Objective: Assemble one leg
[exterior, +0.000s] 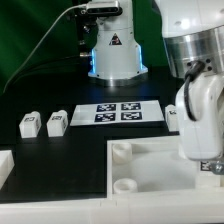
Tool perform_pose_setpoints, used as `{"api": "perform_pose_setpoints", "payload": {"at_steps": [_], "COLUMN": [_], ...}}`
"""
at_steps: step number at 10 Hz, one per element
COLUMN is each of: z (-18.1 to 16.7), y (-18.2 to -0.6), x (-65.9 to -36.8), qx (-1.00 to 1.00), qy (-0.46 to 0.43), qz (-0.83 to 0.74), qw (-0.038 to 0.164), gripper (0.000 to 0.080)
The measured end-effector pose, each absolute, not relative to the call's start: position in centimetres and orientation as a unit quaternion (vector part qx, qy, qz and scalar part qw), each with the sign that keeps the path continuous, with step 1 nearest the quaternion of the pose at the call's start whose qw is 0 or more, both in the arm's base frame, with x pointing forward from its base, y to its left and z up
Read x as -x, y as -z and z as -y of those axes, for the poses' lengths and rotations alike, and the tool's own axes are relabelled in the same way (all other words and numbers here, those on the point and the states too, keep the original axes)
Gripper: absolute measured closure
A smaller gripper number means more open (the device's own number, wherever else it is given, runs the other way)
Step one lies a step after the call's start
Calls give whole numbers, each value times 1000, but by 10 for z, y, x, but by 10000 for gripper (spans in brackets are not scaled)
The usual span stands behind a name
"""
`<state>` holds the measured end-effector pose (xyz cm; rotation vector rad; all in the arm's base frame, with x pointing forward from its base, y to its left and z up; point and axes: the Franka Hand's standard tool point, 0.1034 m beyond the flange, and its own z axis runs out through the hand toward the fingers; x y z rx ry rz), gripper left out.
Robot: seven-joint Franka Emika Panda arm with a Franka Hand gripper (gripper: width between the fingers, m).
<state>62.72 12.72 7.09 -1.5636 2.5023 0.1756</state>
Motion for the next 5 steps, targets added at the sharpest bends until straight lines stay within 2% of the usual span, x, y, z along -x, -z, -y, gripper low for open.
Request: {"api": "perform_pose_setpoints", "payload": {"at_steps": [2, 5], "z": [-137, -136], "y": [-84, -81], "x": [-622, -621], "qx": [529, 529], "qy": [-62, -62], "qz": [-841, -841], "qw": [99, 97], "gripper": [151, 150]}}
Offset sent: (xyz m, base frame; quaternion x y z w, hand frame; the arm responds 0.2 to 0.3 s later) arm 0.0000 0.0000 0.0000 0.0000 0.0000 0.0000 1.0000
